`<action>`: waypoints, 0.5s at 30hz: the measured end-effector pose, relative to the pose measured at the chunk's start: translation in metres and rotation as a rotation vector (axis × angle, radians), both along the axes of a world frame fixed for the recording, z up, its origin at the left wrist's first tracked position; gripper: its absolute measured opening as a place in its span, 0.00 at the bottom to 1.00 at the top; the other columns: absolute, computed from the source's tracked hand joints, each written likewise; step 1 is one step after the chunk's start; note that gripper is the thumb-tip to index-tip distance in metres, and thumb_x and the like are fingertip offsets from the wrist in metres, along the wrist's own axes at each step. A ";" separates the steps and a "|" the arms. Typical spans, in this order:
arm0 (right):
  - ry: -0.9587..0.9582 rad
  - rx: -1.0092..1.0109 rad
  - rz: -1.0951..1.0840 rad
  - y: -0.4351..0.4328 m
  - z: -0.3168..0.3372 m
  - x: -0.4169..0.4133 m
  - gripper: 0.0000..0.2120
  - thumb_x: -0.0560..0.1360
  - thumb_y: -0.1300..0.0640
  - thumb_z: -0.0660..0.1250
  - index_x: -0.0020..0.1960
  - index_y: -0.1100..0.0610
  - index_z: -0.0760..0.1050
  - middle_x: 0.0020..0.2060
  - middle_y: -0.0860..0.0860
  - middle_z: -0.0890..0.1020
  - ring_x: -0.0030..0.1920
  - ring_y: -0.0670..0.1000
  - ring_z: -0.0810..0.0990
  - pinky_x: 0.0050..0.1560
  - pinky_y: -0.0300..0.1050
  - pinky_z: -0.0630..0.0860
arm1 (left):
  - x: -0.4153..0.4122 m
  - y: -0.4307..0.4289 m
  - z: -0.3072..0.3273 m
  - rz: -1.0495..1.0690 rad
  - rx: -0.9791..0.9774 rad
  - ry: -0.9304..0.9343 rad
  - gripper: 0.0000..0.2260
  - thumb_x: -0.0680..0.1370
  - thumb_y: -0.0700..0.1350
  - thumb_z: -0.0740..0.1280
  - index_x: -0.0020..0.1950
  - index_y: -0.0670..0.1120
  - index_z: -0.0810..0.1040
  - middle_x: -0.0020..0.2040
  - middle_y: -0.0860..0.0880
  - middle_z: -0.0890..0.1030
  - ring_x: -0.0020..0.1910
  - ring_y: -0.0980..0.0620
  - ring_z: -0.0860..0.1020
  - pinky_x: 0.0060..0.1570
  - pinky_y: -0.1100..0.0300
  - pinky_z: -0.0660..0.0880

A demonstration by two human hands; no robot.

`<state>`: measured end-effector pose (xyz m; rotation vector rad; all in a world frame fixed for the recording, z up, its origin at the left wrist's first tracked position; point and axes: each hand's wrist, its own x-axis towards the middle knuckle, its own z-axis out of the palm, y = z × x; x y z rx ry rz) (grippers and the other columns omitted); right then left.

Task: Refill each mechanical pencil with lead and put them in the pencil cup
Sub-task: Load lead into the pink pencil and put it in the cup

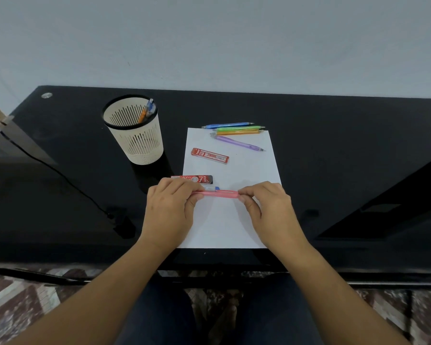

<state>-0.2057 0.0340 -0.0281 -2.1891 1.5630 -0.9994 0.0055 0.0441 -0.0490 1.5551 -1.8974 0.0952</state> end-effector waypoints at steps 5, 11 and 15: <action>-0.045 -0.030 -0.041 0.006 -0.003 0.003 0.03 0.75 0.58 0.69 0.47 0.56 0.81 0.41 0.48 0.81 0.44 0.49 0.74 0.47 0.50 0.75 | 0.000 0.000 0.001 0.001 -0.005 -0.009 0.12 0.79 0.52 0.61 0.52 0.49 0.82 0.50 0.53 0.82 0.50 0.51 0.76 0.48 0.61 0.62; -0.109 -0.002 -0.089 0.011 -0.007 0.009 0.03 0.76 0.61 0.68 0.47 0.58 0.80 0.42 0.48 0.79 0.45 0.48 0.74 0.48 0.39 0.73 | 0.000 0.001 0.002 0.004 0.028 -0.020 0.13 0.79 0.53 0.60 0.52 0.50 0.82 0.50 0.54 0.82 0.50 0.51 0.75 0.49 0.61 0.61; -0.142 0.036 -0.109 0.012 -0.008 0.007 0.03 0.77 0.63 0.65 0.47 0.57 0.78 0.43 0.44 0.75 0.47 0.45 0.71 0.48 0.25 0.66 | 0.000 0.001 0.003 0.014 0.040 -0.002 0.13 0.79 0.53 0.60 0.52 0.49 0.82 0.50 0.53 0.82 0.50 0.51 0.75 0.49 0.61 0.60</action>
